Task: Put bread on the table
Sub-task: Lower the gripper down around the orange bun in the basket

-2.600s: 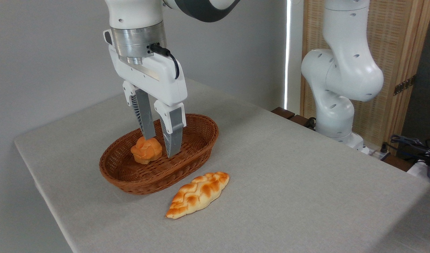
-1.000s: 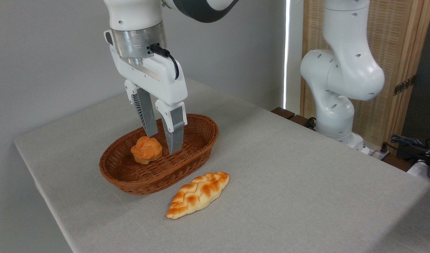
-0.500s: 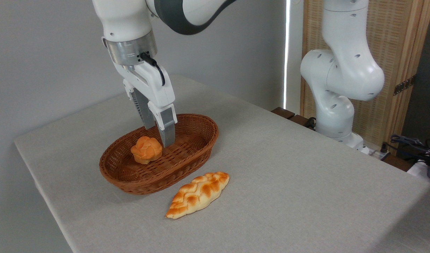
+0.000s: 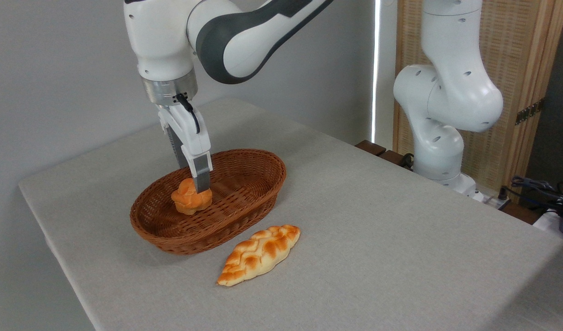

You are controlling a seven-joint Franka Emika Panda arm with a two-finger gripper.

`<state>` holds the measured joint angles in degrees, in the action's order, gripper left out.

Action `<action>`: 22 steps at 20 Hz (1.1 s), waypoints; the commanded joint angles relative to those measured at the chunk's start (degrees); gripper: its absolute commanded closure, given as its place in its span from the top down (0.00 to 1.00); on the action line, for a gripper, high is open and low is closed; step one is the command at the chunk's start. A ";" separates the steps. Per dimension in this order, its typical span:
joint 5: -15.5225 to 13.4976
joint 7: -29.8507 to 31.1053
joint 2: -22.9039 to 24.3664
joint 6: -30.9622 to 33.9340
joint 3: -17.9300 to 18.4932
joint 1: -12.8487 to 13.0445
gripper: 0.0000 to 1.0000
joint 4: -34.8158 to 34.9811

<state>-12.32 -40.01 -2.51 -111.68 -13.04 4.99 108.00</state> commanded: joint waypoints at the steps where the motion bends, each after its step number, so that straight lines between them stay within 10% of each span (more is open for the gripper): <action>1: -1.13 -0.50 -2.22 -1.78 -0.41 2.03 1.00 0.37; 15: 2.82 -0.59 -6.80 -5.56 -0.41 2.39 1.00 0.19; 22: 5.64 -0.77 -7.42 -5.56 -0.32 2.30 0.34 -0.07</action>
<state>-7.35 -40.14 -9.13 -116.35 -13.75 7.07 108.39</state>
